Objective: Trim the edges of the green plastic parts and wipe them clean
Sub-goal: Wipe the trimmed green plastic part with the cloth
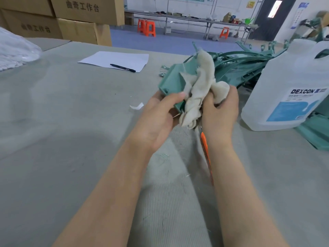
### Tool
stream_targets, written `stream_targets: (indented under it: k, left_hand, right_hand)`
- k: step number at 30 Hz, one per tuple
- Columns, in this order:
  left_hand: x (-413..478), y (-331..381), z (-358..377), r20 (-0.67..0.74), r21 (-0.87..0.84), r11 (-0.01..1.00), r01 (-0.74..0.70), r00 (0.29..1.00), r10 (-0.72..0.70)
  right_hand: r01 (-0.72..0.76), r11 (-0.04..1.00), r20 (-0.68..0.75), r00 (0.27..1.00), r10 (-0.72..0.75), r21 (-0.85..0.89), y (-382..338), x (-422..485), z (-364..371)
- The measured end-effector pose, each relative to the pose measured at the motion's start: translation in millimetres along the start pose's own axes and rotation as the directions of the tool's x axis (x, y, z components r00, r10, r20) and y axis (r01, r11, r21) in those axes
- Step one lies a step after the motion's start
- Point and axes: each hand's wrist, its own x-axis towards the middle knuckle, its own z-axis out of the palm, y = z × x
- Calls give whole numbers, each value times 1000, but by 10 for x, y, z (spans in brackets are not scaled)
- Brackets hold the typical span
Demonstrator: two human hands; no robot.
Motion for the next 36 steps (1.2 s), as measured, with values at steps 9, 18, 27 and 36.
stream_targets:
  k: [9, 18, 27, 36]
  left_hand:
    - [27, -10, -53, -9, -314, 941, 123, 991, -133]
    - [25, -4, -84, -32, -236, 970, 59, 997, -68]
    - [5, -24, -92, 12, -128, 988, 82, 997, -81]
    - [-1, 28, -183, 68, -71, 991, 114, 992, -109]
  right_hand:
    - [309, 934, 422, 882, -211, -179, -172, -412, 256]
    - [145, 952, 296, 953, -61, -270, 6, -174, 189]
    - [-69, 997, 20, 997, 68, 24, 112, 35, 35]
    - [-562, 535, 266, 804, 531, 631, 214, 322, -222]
